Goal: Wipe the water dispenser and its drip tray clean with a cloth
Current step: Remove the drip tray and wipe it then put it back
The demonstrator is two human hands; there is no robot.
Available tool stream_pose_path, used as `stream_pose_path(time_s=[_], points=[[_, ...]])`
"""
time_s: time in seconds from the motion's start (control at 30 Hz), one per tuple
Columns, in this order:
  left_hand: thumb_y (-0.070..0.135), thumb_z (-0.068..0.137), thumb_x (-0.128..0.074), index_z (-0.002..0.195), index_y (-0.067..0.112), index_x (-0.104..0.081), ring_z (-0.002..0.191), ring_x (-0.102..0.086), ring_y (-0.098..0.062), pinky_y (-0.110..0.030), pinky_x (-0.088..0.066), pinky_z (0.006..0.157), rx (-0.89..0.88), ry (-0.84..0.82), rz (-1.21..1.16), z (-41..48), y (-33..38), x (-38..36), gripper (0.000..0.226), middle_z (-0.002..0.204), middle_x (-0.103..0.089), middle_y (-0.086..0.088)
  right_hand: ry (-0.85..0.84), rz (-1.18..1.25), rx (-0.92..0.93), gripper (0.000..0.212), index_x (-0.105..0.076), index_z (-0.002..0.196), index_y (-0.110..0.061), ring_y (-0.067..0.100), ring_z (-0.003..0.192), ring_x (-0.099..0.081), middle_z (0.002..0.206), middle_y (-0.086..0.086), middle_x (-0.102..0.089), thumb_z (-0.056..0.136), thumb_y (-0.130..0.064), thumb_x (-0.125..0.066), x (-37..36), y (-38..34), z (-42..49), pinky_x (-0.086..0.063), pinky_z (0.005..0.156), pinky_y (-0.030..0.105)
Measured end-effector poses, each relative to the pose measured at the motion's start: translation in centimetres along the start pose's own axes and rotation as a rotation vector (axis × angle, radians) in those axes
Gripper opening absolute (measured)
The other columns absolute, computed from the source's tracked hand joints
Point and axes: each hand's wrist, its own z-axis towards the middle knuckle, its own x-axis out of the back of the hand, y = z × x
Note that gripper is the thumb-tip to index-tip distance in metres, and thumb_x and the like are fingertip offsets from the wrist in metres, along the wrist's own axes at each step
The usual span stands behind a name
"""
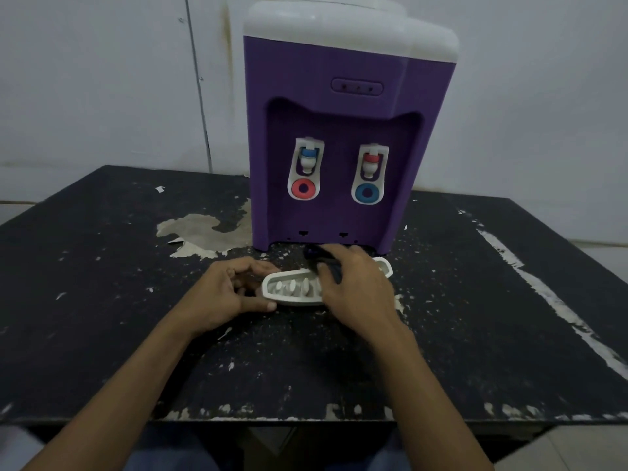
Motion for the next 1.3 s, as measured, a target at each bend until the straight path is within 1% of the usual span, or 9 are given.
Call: stream_pose_path(time_s=[0.1, 0.2, 0.37, 0.43, 0.6, 0.7, 0.9, 1.07, 1.3], points=[[0.002, 0.064, -0.089, 0.097, 0.014, -0.073, 0.093, -0.068, -0.039, -0.034, -0.048, 0.07, 0.006, -0.014, -0.02, 0.1, -0.3, 0.2, 0.039, 0.121, -0.072, 0.004, -0.007, -0.012, -0.076, 0.033, -0.06, 0.128, -0.037, 0.02, 0.098, -0.059, 0.106, -0.004, -0.056, 0.096, -0.031, -0.056, 1.5, 3.0, 0.8, -0.052, 0.084, 0.037], [0.004, 0.065, -0.089, 0.101, 0.005, -0.069, 0.101, -0.064, -0.048, -0.036, -0.048, 0.072, 0.004, -0.014, -0.03, 0.3, -0.5, 0.3, 0.042, 0.124, -0.071, 0.001, -0.055, -0.07, -0.019, 0.035, -0.059, 0.129, -0.038, 0.021, 0.1, -0.059, 0.104, -0.005, -0.055, 0.096, -0.029, -0.058, 2.7, 4.7, 1.7, -0.051, 0.088, 0.04], [0.006, 0.065, -0.088, 0.104, 0.005, -0.069, 0.106, -0.063, -0.046, -0.054, -0.052, 0.094, -0.013, -0.034, -0.038, 0.2, -0.6, 0.3, 0.043, 0.124, -0.07, 0.001, -0.149, -0.248, 0.092, 0.039, -0.058, 0.128, -0.048, 0.019, 0.111, -0.049, 0.114, -0.009, -0.058, 0.096, -0.026, -0.058, 4.6, 5.9, 3.2, -0.036, 0.095, 0.045], [0.003, 0.067, -0.088, 0.105, 0.006, -0.069, 0.106, -0.063, -0.045, -0.052, -0.052, 0.094, -0.011, -0.037, -0.031, 0.3, -0.6, 0.2, 0.042, 0.124, -0.07, 0.002, -0.146, -0.262, 0.063, 0.039, -0.059, 0.125, -0.049, 0.02, 0.114, -0.048, 0.118, -0.009, -0.059, 0.095, -0.024, -0.059, 5.3, 6.7, 3.6, -0.034, 0.098, 0.046], [0.003, 0.068, -0.087, 0.101, 0.015, -0.071, 0.107, -0.066, -0.038, -0.053, -0.05, 0.099, -0.005, -0.045, -0.022, 0.4, -0.8, 0.4, 0.039, 0.124, -0.07, 0.005, -0.179, -0.164, 0.206, 0.04, -0.061, 0.124, -0.046, 0.018, 0.108, -0.051, 0.111, -0.009, -0.058, 0.093, -0.02, -0.062, 4.0, 5.4, 3.3, -0.042, 0.096, 0.046], [0.01, 0.064, -0.089, 0.098, 0.02, -0.072, 0.109, -0.064, -0.044, -0.06, -0.049, 0.101, 0.002, -0.049, -0.052, 0.3, -1.0, 0.5, 0.039, 0.127, -0.069, 0.001, -0.238, -0.099, 0.271, 0.041, -0.063, 0.123, -0.043, 0.018, 0.103, -0.055, 0.108, -0.008, -0.057, 0.093, -0.016, -0.061, 3.2, 4.3, 3.6, -0.047, 0.094, 0.045], [0.014, 0.065, -0.088, 0.103, 0.022, -0.073, 0.106, -0.064, -0.045, -0.062, -0.049, 0.099, 0.0, -0.061, -0.037, 0.4, -0.8, 0.5, 0.042, 0.126, -0.069, 0.002, -0.193, -0.083, 0.176, 0.04, -0.066, 0.119, -0.042, 0.019, 0.103, -0.055, 0.106, -0.009, -0.056, 0.093, -0.013, -0.061, 3.0, 6.2, 4.2, -0.049, 0.092, 0.048], [0.013, 0.065, -0.089, 0.105, 0.015, -0.071, 0.108, -0.066, -0.042, -0.059, -0.05, 0.102, 0.014, -0.063, -0.026, 0.4, -0.9, 0.6, 0.044, 0.126, -0.069, 0.001, -0.298, -0.07, 0.27, 0.038, -0.064, 0.122, -0.041, 0.019, 0.105, -0.053, 0.109, -0.007, -0.055, 0.095, -0.014, -0.06, 1.8, 3.7, 4.8, -0.048, 0.093, 0.047], [0.009, 0.066, -0.087, 0.108, 0.011, -0.07, 0.103, -0.063, -0.045, -0.057, -0.053, 0.097, -0.003, -0.049, -0.008, 0.1, -0.5, 0.4, 0.045, 0.123, -0.07, 0.003, -0.205, -0.044, 0.015, 0.039, -0.066, 0.121, -0.036, 0.02, 0.11, -0.057, 0.113, -0.005, -0.061, 0.094, -0.008, -0.06, 4.7, 8.6, 5.1, -0.047, 0.1, 0.041]])
